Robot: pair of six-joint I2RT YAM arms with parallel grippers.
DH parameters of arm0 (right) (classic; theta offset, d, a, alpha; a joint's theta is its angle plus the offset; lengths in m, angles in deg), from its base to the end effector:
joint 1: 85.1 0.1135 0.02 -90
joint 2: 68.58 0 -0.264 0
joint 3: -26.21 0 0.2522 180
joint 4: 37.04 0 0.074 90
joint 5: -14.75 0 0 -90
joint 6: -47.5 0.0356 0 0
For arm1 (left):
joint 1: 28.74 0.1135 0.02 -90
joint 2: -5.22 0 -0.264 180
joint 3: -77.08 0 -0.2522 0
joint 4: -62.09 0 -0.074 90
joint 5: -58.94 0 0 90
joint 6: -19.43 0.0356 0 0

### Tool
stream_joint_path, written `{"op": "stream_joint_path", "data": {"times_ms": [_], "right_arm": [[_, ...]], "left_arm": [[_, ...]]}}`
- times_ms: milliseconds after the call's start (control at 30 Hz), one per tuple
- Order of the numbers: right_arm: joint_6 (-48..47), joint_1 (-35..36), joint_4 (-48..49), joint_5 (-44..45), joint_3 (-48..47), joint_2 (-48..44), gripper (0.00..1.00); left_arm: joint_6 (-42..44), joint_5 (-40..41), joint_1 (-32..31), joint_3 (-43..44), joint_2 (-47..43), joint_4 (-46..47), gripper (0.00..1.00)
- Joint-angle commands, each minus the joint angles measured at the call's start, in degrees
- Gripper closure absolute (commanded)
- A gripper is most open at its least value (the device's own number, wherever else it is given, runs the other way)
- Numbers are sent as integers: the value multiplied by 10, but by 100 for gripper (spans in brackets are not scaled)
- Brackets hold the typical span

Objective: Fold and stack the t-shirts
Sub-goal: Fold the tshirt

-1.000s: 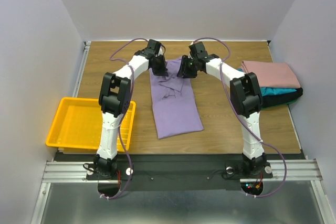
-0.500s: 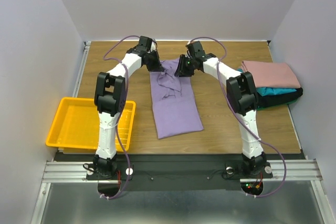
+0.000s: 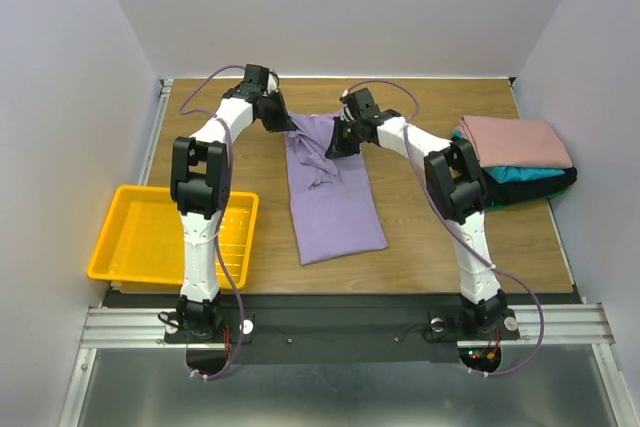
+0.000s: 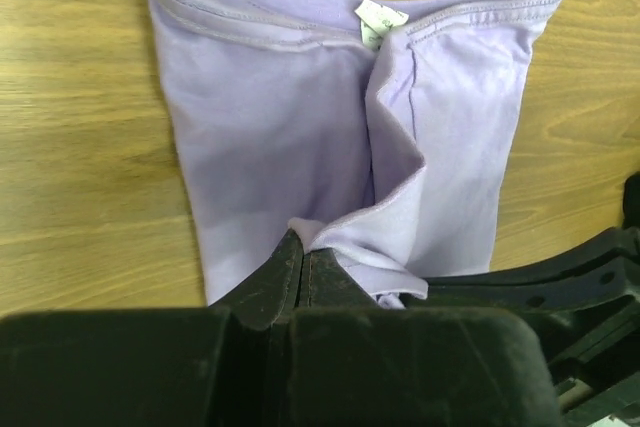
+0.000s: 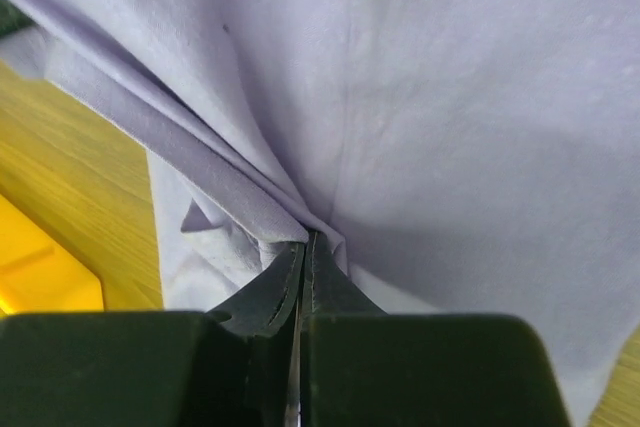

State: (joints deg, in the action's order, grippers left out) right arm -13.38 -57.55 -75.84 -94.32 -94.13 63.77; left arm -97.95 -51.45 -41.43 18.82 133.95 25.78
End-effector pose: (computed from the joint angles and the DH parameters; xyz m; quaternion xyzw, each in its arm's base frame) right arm 0.4490 0.2474 0.1727 -0.0428 0.9297 0.2943 0.2170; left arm 0.4984 -0.1249 0.2151 -0.0459 0.9052 -0.2863 0.3108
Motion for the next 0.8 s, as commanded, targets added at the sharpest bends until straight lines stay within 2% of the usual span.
{"op": "stream_joint_path", "data": {"times_ms": [0,200,467,700,767], "right_arm": [[-15,15,13,14,5,-59,100],[-26,35,13,15,15,-79,100],[-29,66,12,9,6,-64,99],[-33,87,12,-23,-9,-40,91],[-34,89,12,-30,-13,-36,90]], "left_arm": [[21,-4,12,45,-7,1,100],[30,-1,28,59,3,-8,100],[42,-5,42,122,53,-41,100],[30,16,60,142,65,-55,100],[25,24,68,143,60,-55,95]]}}
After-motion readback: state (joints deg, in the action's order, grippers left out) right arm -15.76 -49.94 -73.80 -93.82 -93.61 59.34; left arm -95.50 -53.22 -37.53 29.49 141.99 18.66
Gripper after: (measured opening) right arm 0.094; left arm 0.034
